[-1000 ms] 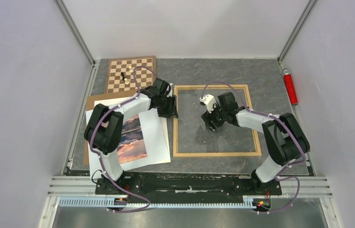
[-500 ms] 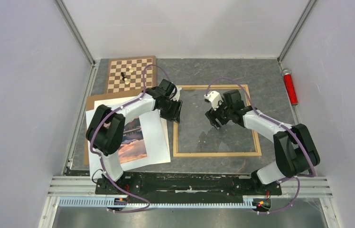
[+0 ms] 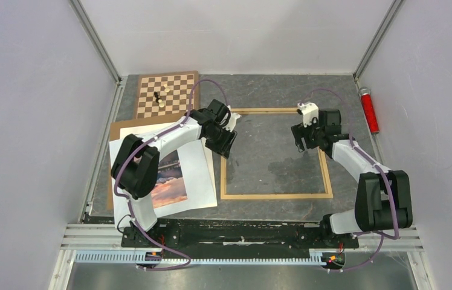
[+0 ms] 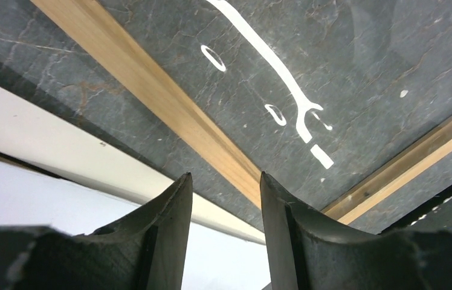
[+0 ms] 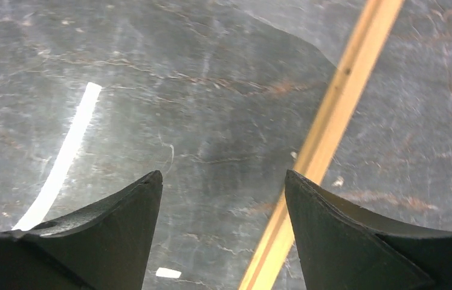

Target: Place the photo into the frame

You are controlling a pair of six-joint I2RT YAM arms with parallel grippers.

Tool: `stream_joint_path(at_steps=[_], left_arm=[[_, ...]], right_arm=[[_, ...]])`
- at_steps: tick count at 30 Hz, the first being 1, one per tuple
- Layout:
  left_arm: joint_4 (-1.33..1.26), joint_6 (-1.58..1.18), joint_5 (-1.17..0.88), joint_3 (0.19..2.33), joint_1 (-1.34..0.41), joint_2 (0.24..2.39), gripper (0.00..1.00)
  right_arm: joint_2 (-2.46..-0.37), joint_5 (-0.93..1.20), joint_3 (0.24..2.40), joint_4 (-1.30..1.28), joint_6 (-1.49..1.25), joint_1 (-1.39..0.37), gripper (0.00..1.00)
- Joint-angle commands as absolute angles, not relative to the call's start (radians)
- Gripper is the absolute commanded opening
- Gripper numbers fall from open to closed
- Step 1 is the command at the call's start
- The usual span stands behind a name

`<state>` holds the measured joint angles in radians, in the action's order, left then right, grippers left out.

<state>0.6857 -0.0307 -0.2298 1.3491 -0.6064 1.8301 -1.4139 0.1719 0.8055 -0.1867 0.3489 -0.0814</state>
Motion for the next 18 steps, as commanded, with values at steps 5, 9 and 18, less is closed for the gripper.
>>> stream_joint_path(at_steps=[5,9,18], left_arm=[[0.753,0.098,-0.169,1.399,-0.527,1.821,0.51],[0.74,0.025,-0.241,1.416,-0.459,1.835,0.51],[0.587,-0.192,-0.418,1.439,-0.359,1.868,0.51]], right_arm=[[-1.418,0.148,0.792,-0.093,0.244,-0.006,0.77],[-1.43,0.173,0.787,-0.049,0.219,0.046,0.78],[-1.491,0.219,0.773,0.048,0.195,0.076,0.77]])
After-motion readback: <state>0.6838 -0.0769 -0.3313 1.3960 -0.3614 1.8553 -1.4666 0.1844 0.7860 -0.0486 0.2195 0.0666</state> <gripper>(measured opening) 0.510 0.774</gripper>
